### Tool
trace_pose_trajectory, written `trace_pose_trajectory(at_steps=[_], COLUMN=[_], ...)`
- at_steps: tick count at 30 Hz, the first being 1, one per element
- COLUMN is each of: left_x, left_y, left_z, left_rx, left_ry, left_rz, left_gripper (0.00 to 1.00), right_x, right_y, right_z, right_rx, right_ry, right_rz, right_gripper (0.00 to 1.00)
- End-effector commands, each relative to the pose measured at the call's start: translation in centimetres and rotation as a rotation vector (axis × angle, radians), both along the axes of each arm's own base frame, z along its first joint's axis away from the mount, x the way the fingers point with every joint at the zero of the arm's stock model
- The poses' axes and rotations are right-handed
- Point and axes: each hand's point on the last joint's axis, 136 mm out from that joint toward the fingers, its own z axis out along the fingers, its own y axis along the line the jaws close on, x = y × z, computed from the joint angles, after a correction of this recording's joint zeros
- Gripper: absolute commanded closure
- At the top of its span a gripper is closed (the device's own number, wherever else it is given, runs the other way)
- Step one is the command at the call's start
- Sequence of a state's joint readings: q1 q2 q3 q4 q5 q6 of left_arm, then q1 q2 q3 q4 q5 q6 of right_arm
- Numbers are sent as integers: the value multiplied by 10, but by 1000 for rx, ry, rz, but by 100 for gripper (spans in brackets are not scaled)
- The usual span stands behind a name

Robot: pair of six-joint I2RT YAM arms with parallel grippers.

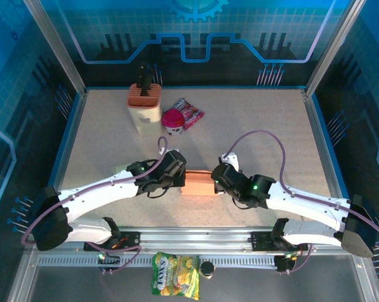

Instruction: Fold the paper box

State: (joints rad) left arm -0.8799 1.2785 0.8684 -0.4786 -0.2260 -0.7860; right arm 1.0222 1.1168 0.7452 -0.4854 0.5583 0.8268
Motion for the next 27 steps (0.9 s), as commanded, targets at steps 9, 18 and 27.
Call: trace_pose_trajectory(at_steps=[9, 18, 27], left_x=[-16, -19, -23], left_y=[-1, 4, 2], left_z=[-8, -11, -8], left_rx=[41, 86, 126], left_ry=[-56, -158, -225], left_rz=[-58, -20, 12], left_gripper=[100, 100, 100], right_x=[-16, -22, -42], right_y=[1, -4, -7], right_z=[-18, -14, 8], right_rx=[-1, 11, 216], right_ry=[50, 53, 113], right_rz=[35, 23, 5], right_gripper=[100, 88, 42])
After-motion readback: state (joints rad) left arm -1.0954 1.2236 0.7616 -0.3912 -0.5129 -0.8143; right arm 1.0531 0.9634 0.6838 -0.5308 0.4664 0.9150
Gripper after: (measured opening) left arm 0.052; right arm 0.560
